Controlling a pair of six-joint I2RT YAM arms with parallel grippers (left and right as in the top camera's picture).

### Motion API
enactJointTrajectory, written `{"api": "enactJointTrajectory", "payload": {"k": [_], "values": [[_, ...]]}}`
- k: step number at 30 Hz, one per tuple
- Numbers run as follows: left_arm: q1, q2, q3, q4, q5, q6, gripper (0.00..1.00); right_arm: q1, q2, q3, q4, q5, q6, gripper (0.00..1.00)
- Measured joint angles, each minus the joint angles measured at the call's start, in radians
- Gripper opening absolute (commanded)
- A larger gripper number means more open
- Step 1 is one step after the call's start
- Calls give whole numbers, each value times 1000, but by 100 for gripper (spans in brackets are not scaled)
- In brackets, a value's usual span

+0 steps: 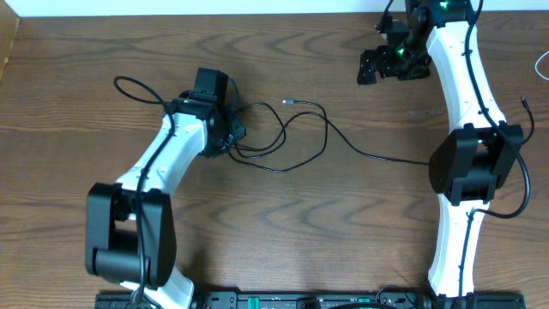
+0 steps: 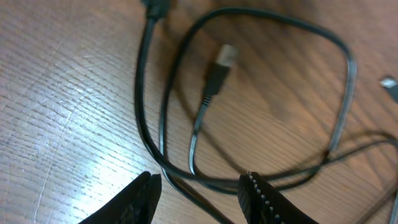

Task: Untangle cables

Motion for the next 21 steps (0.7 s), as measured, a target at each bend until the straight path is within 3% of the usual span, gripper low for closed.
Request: {"api": "enactJointTrajectory", "payload": {"k": [6,8,10,11,21], "values": [[0,91,0,1,-11,-53,44,0,0,0,0,0,0,99],[0,109,0,1,-11,-61,33,0,0,0,1,0,1,99],[-4,117,0,2,-11,-67,12,0,0,0,1,0,1,99],[-5,117,0,5,-10,-65,8,0,0,0,1,0,2,99],[-8,63,2,44,-35,-42,8,0,0,0,1,-5,3,98]]}}
